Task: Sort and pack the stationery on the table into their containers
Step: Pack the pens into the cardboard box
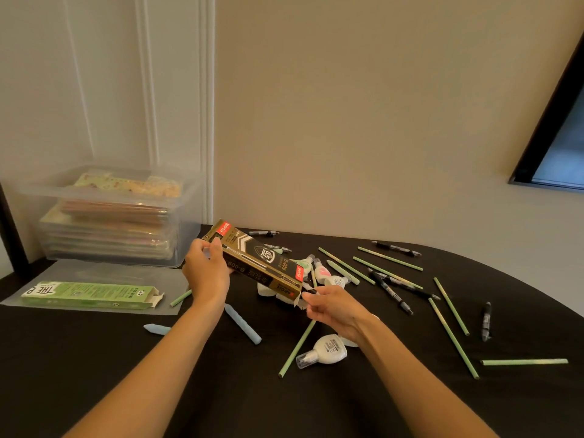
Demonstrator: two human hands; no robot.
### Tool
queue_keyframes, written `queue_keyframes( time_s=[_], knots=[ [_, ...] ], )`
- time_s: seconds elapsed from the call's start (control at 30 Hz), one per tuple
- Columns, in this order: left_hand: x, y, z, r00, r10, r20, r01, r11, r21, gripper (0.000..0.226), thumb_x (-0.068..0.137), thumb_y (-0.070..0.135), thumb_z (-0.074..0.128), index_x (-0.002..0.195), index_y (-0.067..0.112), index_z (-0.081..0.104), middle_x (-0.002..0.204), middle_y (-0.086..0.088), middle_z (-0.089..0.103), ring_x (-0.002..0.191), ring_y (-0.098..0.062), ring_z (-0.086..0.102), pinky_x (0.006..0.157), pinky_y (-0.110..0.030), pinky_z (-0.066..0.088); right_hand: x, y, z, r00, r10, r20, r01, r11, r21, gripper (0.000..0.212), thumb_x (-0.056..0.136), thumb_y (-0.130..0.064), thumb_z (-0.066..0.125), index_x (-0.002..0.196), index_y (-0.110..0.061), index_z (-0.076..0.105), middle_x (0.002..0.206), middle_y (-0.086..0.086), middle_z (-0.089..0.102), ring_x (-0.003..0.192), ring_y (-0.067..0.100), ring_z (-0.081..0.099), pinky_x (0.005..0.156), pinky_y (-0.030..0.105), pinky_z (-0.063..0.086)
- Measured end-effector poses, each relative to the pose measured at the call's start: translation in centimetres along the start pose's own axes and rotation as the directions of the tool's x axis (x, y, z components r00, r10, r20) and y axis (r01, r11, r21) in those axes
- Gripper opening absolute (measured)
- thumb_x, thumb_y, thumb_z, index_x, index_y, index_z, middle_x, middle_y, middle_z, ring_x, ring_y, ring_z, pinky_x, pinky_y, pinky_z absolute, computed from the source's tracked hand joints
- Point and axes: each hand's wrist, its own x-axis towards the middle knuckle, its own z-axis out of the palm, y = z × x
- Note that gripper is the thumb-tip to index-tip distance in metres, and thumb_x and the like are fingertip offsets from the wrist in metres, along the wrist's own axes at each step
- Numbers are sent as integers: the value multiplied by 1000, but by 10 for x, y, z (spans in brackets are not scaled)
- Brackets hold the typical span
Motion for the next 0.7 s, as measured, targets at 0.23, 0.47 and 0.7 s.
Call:
queue_keyframes(
  time_s=[0.23,0.47,0.7],
  knots=[
    [-5,15,-7,983,140,-122,-133,989,58,14,98,18,42,89,9,46,90,-7,49,84,-16,48,71,-24,43,-4,-5,-40,961,8,-276,-22,999,-48,21,95,-2,47,113,8,52,80,13,55,62,10,49,51,16,45],
    [-20,23,2,918,395,45,-397,914,87,9,91,7,52,86,10,45,90,-9,55,81,-20,55,60,-19,45,-14,-6,-54,977,-73,-199,-51,830,-556,16,96,-15,48,90,-4,59,77,2,58,68,9,45,65,21,38],
    [-34,28,2,686,667,291,-722,673,158,3,89,-3,54,89,0,55,92,-10,52,83,-14,49,60,-6,42,-3,0,-25,993,-120,-18,46,514,-856,20,92,-19,57,72,-19,53,72,-2,49,67,8,45,63,19,34]
  ],
)
